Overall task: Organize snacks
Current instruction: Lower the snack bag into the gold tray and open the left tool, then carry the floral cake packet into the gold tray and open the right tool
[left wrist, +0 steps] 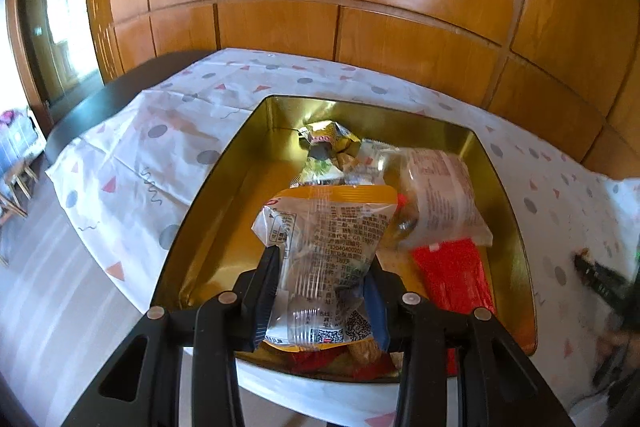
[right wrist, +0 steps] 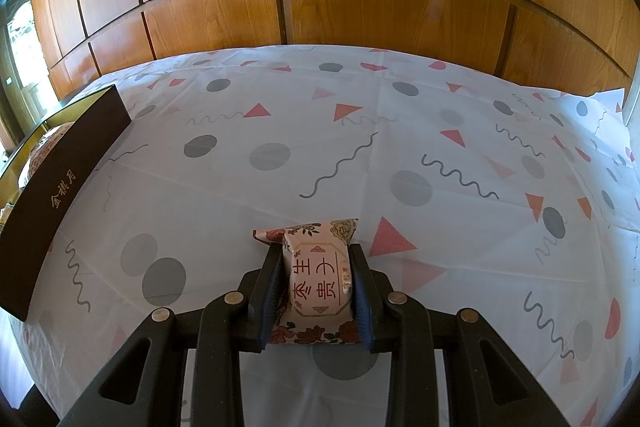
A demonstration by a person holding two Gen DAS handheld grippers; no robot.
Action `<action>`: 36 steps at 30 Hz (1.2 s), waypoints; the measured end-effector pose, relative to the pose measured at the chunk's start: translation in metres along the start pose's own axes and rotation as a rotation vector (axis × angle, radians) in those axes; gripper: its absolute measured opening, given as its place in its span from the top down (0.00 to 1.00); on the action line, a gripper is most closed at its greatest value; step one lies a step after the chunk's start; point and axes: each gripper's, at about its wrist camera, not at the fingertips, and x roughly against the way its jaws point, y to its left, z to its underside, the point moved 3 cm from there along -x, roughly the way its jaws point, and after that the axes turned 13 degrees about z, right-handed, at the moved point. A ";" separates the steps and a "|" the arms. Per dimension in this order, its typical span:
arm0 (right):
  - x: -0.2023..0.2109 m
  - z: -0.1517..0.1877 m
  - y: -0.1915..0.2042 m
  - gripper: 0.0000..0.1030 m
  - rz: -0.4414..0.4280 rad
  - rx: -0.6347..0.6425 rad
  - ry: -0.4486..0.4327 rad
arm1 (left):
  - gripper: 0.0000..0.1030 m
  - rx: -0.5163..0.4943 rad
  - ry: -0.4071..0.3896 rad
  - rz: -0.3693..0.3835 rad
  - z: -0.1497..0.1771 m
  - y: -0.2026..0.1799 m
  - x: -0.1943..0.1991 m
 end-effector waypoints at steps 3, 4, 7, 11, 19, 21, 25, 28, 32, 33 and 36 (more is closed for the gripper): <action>0.000 0.000 -0.001 0.69 -0.004 -0.004 -0.001 | 0.61 0.061 0.001 0.049 -0.014 0.012 -0.002; 0.000 0.000 -0.001 0.69 -0.004 -0.004 -0.001 | 0.61 0.077 0.003 0.066 -0.020 0.015 -0.004; 0.000 0.000 -0.002 0.69 -0.009 -0.009 -0.002 | 0.61 0.090 0.014 0.081 -0.030 0.022 -0.013; 0.000 0.001 -0.003 0.69 -0.013 -0.013 -0.002 | 0.59 0.102 0.068 0.086 -0.036 0.028 -0.038; 0.000 0.001 -0.004 0.69 -0.022 -0.019 -0.003 | 0.40 0.069 0.134 0.069 -0.033 0.020 -0.076; 0.000 0.001 -0.004 0.69 -0.021 -0.018 -0.003 | 0.39 0.044 0.099 0.035 -0.032 0.016 -0.068; 0.000 0.001 -0.003 0.69 -0.008 -0.009 -0.005 | 0.37 0.006 0.037 -0.008 -0.028 0.012 -0.050; 0.000 0.000 -0.002 0.69 0.002 -0.003 -0.003 | 0.37 -0.011 0.005 -0.060 -0.021 0.009 -0.036; 0.000 -0.001 0.003 0.69 0.019 0.004 0.002 | 0.37 -0.033 -0.016 -0.100 -0.007 0.002 -0.022; 0.000 -0.001 0.004 0.69 0.026 0.005 0.004 | 0.37 -0.036 -0.020 -0.100 -0.004 0.000 -0.019; 0.001 -0.002 0.006 0.69 0.046 0.000 0.014 | 0.34 -0.056 -0.034 -0.102 0.003 -0.008 -0.012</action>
